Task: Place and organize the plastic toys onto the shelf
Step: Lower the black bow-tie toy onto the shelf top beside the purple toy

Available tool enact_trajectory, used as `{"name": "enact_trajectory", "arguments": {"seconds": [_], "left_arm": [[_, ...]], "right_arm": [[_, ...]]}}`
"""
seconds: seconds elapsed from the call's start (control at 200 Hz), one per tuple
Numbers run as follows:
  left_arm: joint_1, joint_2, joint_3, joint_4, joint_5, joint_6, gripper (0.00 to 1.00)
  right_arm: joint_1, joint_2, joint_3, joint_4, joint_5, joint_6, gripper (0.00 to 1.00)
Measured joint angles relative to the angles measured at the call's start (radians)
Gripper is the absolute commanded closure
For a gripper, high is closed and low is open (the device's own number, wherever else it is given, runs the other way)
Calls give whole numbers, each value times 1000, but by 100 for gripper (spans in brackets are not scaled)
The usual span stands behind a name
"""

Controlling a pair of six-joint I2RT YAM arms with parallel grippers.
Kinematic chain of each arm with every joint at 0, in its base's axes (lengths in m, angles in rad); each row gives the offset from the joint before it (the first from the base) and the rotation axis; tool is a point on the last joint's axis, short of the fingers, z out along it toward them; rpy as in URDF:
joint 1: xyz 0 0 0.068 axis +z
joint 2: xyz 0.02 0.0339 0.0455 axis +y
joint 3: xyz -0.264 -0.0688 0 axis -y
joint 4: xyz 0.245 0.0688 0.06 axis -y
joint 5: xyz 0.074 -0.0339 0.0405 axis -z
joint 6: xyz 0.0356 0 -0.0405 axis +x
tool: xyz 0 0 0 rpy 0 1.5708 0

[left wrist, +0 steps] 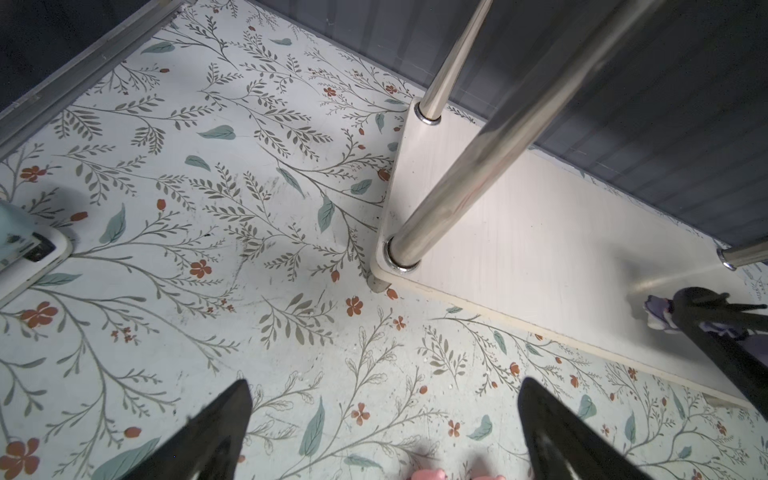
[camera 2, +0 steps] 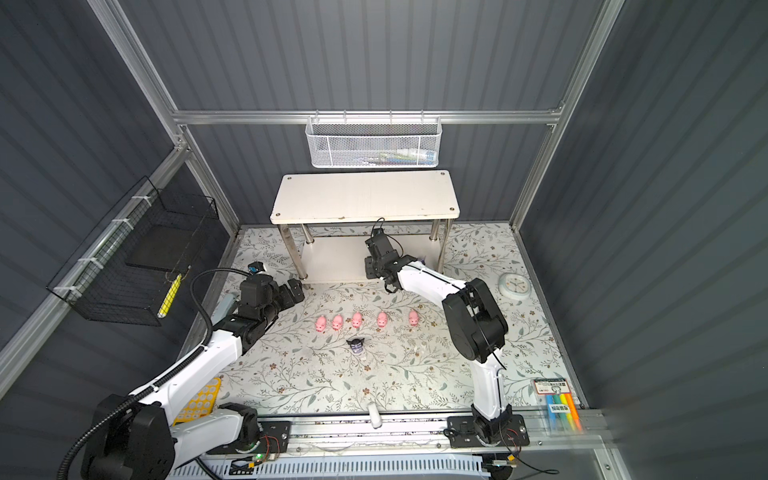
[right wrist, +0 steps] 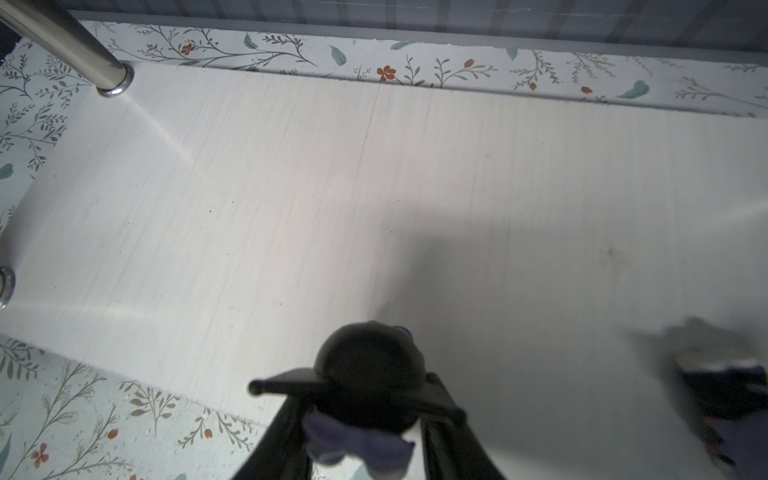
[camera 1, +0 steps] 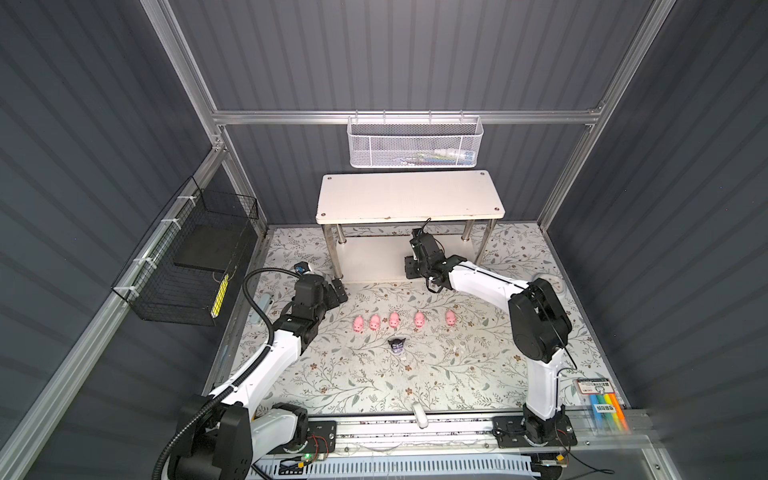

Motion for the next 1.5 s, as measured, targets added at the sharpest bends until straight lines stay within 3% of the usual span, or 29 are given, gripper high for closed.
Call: {"name": "enact_trajectory", "arguments": {"seconds": [1.501], "left_arm": [[0,0,0,1,-15,1,0]], "right_arm": [[-22,46,31,-8,-30,33,59]]}}
